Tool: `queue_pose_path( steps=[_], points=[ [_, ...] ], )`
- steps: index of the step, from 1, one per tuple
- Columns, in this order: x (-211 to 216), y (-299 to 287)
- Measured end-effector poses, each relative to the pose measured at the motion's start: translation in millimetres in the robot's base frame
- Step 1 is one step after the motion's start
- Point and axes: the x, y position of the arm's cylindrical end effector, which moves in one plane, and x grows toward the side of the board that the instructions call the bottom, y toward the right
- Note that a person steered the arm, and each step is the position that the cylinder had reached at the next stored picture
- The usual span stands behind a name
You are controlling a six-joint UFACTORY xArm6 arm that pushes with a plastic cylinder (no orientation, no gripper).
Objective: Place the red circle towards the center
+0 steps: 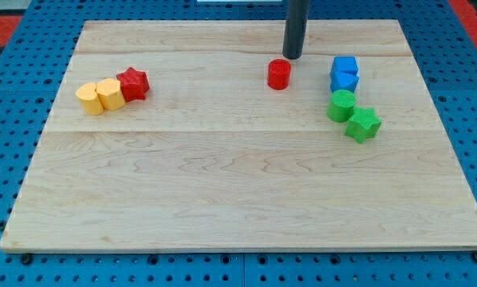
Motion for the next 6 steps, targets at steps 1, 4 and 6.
queue_pose_path(
  steps=[1,4,6],
  points=[
    [24,0],
    [75,-40],
    [108,-85]
  ],
)
